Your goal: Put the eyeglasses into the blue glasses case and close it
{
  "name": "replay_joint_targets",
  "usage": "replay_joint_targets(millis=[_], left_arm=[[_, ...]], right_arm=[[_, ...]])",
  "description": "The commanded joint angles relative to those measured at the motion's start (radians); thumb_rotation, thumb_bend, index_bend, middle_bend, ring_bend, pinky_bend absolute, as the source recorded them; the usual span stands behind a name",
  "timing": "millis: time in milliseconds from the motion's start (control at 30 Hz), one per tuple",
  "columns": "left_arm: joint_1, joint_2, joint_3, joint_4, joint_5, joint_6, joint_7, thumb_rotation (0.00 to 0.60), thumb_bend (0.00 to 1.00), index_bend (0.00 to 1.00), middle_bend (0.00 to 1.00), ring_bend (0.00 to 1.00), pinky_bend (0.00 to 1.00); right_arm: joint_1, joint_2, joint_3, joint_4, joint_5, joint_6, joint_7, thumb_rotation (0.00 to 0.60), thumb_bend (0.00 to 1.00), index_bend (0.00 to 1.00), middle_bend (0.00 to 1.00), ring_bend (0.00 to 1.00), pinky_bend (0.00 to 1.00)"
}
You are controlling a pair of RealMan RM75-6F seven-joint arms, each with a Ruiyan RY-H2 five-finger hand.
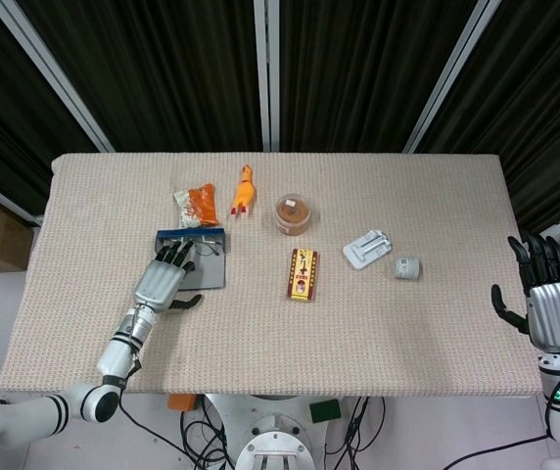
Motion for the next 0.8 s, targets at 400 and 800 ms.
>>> replay_joint_targets(millis=[400,800], left_arm=[[-0.017,-0.041,-0.018,0.065,-0.019,0.005,0.024,0.539,0.31,0.47,0.0,0.0,0.13],[0.005,-0.041,-0.02,0.068,0.048,0.082,-0.072,0.6,0.4,0.6,0.0,0.0,0.13]], right_arm=[[-0.002,0.001,-0.002,0.001,0.002,-0.003,-0.006,0.586,0.49,0.0,0.0,0.0,0.0],[0.004,-0.001,-0.001,-0.005,0.002,-0.013,-0.018,0.583,0.49,0.0,0.0,0.0,0.0]])
